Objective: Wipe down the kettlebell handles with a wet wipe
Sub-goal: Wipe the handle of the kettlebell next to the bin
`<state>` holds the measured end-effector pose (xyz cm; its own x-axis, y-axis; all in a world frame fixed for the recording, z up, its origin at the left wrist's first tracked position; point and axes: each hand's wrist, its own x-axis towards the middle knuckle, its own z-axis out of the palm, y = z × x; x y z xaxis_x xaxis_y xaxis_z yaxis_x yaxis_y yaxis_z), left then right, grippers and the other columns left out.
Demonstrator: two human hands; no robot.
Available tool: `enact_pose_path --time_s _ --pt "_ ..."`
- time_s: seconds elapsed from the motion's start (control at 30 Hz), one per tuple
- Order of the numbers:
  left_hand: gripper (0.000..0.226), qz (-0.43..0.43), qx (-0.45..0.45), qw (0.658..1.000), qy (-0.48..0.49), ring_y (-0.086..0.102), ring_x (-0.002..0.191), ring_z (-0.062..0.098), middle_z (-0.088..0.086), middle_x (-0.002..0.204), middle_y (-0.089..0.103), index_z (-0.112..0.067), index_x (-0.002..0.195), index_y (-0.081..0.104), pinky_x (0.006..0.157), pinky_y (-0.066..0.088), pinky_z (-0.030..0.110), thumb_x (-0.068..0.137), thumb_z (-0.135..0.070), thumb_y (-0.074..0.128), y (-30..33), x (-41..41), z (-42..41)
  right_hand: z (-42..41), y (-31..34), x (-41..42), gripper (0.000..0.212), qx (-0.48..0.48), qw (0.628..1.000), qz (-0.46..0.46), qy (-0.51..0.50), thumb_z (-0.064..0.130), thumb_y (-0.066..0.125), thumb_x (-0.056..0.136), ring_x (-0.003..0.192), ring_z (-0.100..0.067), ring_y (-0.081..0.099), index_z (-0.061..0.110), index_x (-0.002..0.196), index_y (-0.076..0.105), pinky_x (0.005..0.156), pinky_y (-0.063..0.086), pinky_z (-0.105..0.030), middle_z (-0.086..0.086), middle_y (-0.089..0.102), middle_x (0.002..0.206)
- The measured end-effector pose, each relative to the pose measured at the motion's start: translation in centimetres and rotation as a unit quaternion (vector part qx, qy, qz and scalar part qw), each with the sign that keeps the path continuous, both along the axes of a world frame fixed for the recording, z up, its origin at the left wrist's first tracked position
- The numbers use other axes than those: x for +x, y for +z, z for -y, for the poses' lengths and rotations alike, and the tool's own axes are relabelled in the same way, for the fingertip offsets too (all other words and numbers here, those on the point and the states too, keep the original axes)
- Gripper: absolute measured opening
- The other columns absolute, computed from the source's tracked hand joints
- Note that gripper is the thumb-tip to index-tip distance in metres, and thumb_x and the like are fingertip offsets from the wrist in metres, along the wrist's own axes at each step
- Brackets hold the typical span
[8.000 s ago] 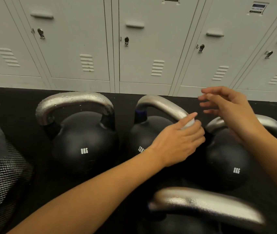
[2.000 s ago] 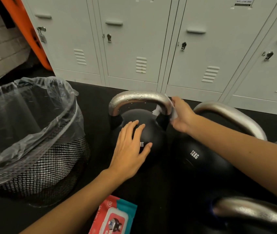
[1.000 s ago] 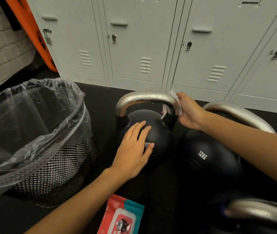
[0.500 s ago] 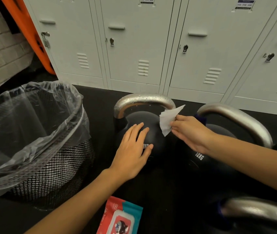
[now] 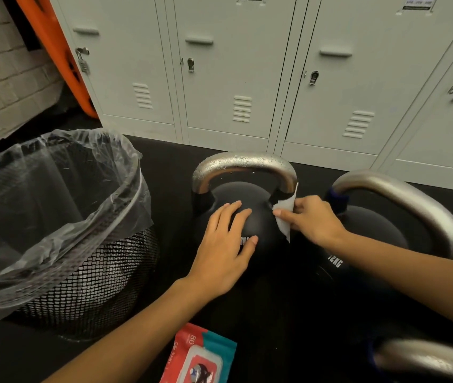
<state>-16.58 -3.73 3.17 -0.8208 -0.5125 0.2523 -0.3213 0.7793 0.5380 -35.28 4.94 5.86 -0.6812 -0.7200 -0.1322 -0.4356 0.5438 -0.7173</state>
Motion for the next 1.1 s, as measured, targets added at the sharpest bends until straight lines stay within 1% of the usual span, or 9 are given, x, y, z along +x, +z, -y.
enact_pose_path --time_s 0.07,0.13,0.2,0.33,0.5,0.67,0.77,0.97,1.1 --pt "0.054 -0.004 0.01 1.0 0.007 0.002 0.143 0.006 -0.009 0.157 0.016 -0.025 0.149 0.029 0.115 0.012 0.025 0.099 -0.039 0.046 0.0 -0.2 -0.1 0.1 0.1 -0.1 0.037 -0.018 1.0 0.011 -0.001 0.036 0.07 0.087 0.094 -0.013 0.069 0.008 0.112 0.071 0.088 0.055 -0.031 -0.003 0.074 0.099" --pt "0.054 -0.001 0.006 1.0 0.006 0.001 0.143 0.005 -0.009 0.157 0.015 -0.025 0.149 0.028 0.115 0.011 0.024 0.099 -0.039 0.046 0.0 -0.2 -0.1 0.2 1.3 0.1 0.033 -0.078 0.997 -0.026 -0.006 0.034 0.071 0.088 0.086 0.001 0.064 0.012 0.113 0.071 0.075 0.049 -0.01 0.004 0.072 0.095" --pt "0.055 0.003 -0.005 1.0 0.004 0.0 0.142 0.005 -0.009 0.157 0.014 -0.025 0.15 0.027 0.115 0.009 0.023 0.1 -0.038 0.046 -0.1 -0.1 0.0 0.2 2.5 0.4 0.032 -0.136 0.989 -0.061 -0.005 0.032 0.072 0.087 0.083 0.007 0.062 0.015 0.114 0.071 0.07 0.045 -0.002 0.008 0.071 0.092" --pt "0.056 0.002 -0.006 1.0 0.01 -0.001 0.144 0.007 -0.009 0.158 0.013 -0.026 0.15 0.026 0.117 0.008 0.025 0.099 -0.038 0.047 -0.4 -0.3 -0.2 0.1 1.7 0.6 0.039 -0.138 0.988 -0.067 0.003 0.032 0.071 0.088 0.099 -0.005 0.066 0.013 0.121 0.066 0.088 0.05 -0.018 0.004 0.072 0.105" --pt "0.056 -0.001 -0.002 1.0 0.015 -0.002 0.145 0.008 -0.009 0.158 0.013 -0.025 0.15 0.027 0.117 0.006 0.025 0.099 -0.038 0.047 -0.5 -0.4 -0.3 0.3 1.4 -0.3 0.037 -0.088 0.995 -0.042 0.014 0.035 0.074 0.085 0.09 -0.003 0.065 0.014 0.115 0.07 0.074 0.046 -0.011 0.004 0.073 0.098" --pt "0.057 0.0 -0.007 1.0 0.011 -0.002 0.145 0.008 -0.008 0.159 0.013 -0.024 0.15 0.027 0.117 0.005 0.024 0.099 -0.037 0.048 -0.6 -0.3 -0.3 0.0 2.7 -0.4 0.034 -0.195 0.978 -0.056 0.047 0.029 0.074 0.086 0.096 -0.006 0.069 0.014 0.116 0.069 0.092 0.054 -0.031 0.004 0.075 0.1" --pt "0.057 0.001 -0.008 1.0 0.01 -0.002 0.145 0.008 -0.008 0.159 0.012 -0.025 0.15 0.026 0.117 0.004 0.024 0.099 -0.037 0.047 -0.8 -0.3 -0.2 0.0 2.6 -0.5 0.033 -0.233 0.968 -0.066 0.069 0.027 0.073 0.087 0.1 -0.009 0.069 0.02 0.119 0.066 0.094 0.054 -0.033 0.004 0.073 0.105" --pt "0.058 0.008 -0.013 1.0 0.003 -0.003 0.145 0.008 -0.008 0.159 0.011 -0.026 0.151 0.023 0.118 0.004 0.026 0.099 -0.037 0.047 -0.7 -0.1 -0.1 0.4 0.5 -0.6 0.04 -0.156 0.985 -0.065 0.035 0.03 0.074 0.085 0.098 -0.011 0.068 0.016 0.119 0.061 0.094 0.055 -0.037 0.002 0.072 0.106" --pt "0.059 0.016 -0.009 1.0 -0.001 -0.006 0.145 0.006 -0.009 0.16 0.008 -0.027 0.152 0.02 0.12 0.006 0.029 0.099 -0.037 0.046 -0.7 0.0 0.0 0.2 0.6 -1.2 0.051 -0.171 0.981 0.065 0.068 0.034 0.077 0.079 0.106 -0.01 0.067 0.015 0.124 0.062 0.099 0.052 -0.031 0.004 0.072 0.112"
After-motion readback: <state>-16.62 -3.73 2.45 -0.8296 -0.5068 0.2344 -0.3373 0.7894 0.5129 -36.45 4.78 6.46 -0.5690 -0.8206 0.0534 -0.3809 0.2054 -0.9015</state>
